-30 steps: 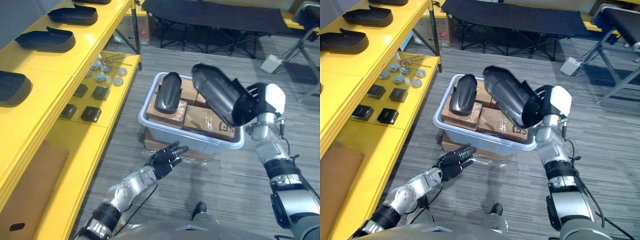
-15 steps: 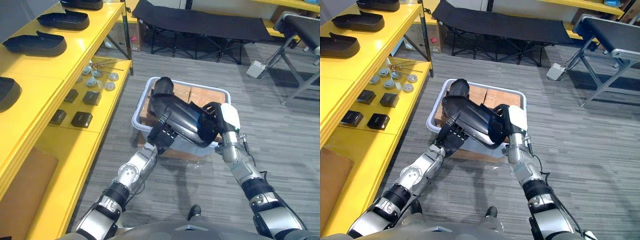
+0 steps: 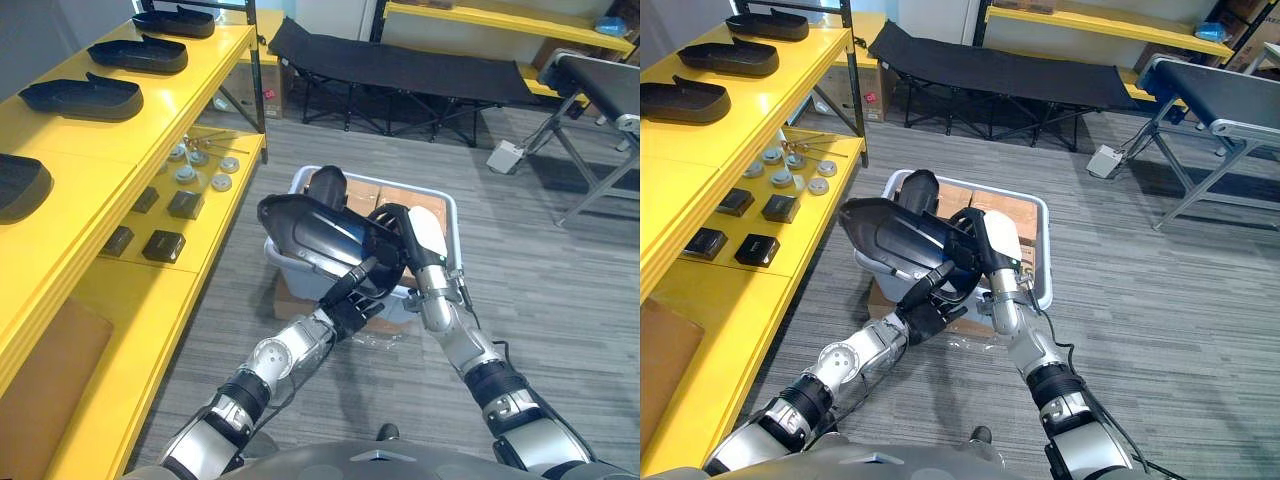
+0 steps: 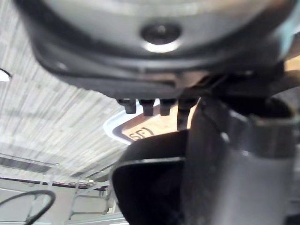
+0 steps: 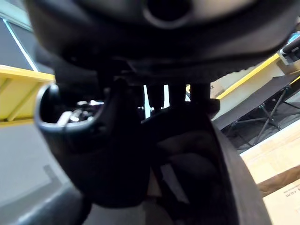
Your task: Walk over and take three plastic housings, then place them on the shelf
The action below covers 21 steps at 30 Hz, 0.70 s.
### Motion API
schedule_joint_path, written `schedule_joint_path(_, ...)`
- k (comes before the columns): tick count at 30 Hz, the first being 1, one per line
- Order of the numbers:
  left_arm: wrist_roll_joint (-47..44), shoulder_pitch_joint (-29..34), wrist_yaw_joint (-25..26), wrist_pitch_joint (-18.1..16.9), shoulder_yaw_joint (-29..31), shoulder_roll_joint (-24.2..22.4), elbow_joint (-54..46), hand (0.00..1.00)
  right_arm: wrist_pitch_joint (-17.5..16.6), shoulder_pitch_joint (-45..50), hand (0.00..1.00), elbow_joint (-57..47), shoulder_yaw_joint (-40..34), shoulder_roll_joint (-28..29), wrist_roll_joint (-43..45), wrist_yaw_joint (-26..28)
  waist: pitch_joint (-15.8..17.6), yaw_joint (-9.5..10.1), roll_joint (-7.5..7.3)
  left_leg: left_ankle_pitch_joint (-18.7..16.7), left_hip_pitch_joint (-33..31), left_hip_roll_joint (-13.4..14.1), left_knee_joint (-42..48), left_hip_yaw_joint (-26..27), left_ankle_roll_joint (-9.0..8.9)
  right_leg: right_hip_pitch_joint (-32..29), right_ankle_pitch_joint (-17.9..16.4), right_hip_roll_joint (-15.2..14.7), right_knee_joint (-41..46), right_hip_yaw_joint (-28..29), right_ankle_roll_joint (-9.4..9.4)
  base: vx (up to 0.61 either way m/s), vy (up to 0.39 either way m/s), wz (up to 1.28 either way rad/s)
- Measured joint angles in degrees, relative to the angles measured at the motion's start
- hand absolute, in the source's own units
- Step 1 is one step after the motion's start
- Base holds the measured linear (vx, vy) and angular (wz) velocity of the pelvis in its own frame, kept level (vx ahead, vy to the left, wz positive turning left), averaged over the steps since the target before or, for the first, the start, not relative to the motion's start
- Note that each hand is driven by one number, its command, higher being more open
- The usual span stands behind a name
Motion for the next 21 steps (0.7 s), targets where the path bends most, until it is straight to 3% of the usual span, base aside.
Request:
schedule_joint_path(2,0.02,0.00,-0.11,-1.87,-0.06,-0.12,-0.01,0.00,0.02,0.25,0.00,0.00,0.02,0.00,0.56,0.22,-0.19,0.02,-0.10,-0.03,0.06,-0.02,0.01,0.07,-0.04,0.02,0.00,0.00,-0.07,0.03,0.01,0.00,0.000,0.00)
schedule_joint_path(8,-0.96,0.13,2.59,-11.71,2.41,-1.70,1.73,0.00,-0.65,3.98,0.00,-1.57,0.65,2.41,2.05,0.48,-0.67,-0.70,-0.30,-0.40,0.89,-0.05,0.00,0.72,-0.34,0.04,-0.04,0.00,-0.21,0.52,-0.01,0.00,0.004,-0.05)
schedule_joint_path(14,-2.71,3.37,1.71,-13.54,2.86,-2.24,2.81,0.00,-0.74,6.60,0.00,-1.45,1.37,5.60,2.00,0.44,-0.67,-1.33,-0.29,-0.83,0.89,-0.13,0.00,0.61,-0.90,0.06,-0.03,-0.04,-0.24,0.49,0.00,0.00,0.000,0.00)
schedule_joint_path(21,-7.21,5.56,-4.06,-16.09,2.85,-3.75,5.43,0.00,-1.17,8.11,0.00,-0.93,1.29,9.00,2.01,-0.75,-0.66,-1.47,-0.27,-0.97,0.89,-0.13,-0.03,0.62,-0.98,0.11,-0.18,-0.04,-0.24,0.50,-0.19,0.00,0.000,0.00)
